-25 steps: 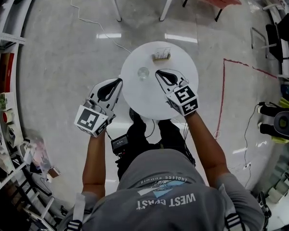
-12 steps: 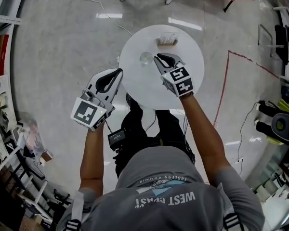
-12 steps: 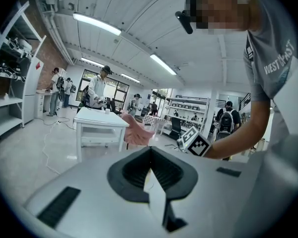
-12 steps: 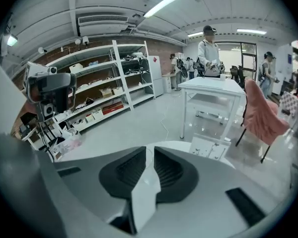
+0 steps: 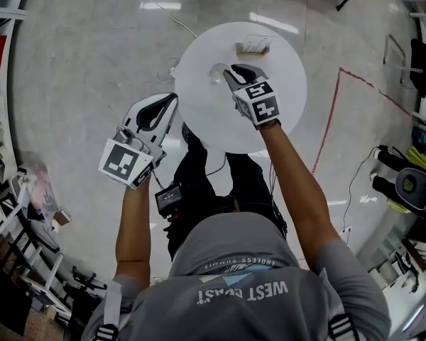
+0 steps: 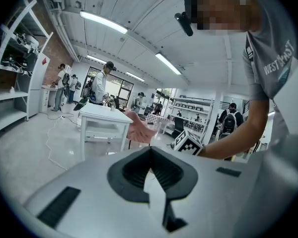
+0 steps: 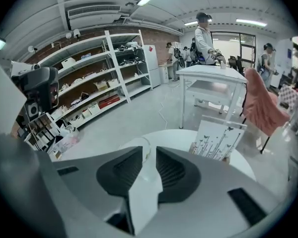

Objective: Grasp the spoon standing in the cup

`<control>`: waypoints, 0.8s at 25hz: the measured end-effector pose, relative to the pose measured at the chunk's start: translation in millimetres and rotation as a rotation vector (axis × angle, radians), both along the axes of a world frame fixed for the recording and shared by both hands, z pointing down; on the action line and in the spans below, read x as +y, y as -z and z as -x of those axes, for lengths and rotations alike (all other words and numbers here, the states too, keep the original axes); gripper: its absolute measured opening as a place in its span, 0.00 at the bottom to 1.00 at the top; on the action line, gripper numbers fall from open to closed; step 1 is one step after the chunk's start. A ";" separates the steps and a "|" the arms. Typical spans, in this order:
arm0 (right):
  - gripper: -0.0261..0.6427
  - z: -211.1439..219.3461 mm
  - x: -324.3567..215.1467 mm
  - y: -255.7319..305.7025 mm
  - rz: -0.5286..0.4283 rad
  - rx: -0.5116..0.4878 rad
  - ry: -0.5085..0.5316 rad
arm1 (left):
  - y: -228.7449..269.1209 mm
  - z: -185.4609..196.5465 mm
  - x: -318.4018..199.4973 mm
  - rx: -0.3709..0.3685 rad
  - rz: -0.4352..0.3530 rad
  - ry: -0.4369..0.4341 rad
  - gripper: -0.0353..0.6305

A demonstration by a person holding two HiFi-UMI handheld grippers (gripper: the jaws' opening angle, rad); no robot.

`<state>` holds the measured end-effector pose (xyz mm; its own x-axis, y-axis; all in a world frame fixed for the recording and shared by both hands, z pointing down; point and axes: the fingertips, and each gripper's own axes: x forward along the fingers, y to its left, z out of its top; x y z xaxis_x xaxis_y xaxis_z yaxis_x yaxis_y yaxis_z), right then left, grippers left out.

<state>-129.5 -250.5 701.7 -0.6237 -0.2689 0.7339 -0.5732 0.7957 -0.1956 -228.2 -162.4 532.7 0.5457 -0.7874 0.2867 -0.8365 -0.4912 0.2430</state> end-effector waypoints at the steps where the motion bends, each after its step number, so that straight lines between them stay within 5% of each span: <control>1: 0.16 1.3 -1.1 0.3 0.000 0.000 -0.002 | -0.6 0.4 0.1 0.002 0.001 0.001 0.06; 20: 0.05 -2.4 -1.7 19.1 -0.006 -0.003 -0.017 | 12.4 4.5 2.6 0.003 -0.035 0.010 0.06</control>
<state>-127.1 -252.2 682.6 -0.6215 -0.2840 0.7301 -0.5861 0.7869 -0.1928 -232.8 -159.8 520.2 0.5382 -0.8024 0.2578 -0.8409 -0.4907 0.2282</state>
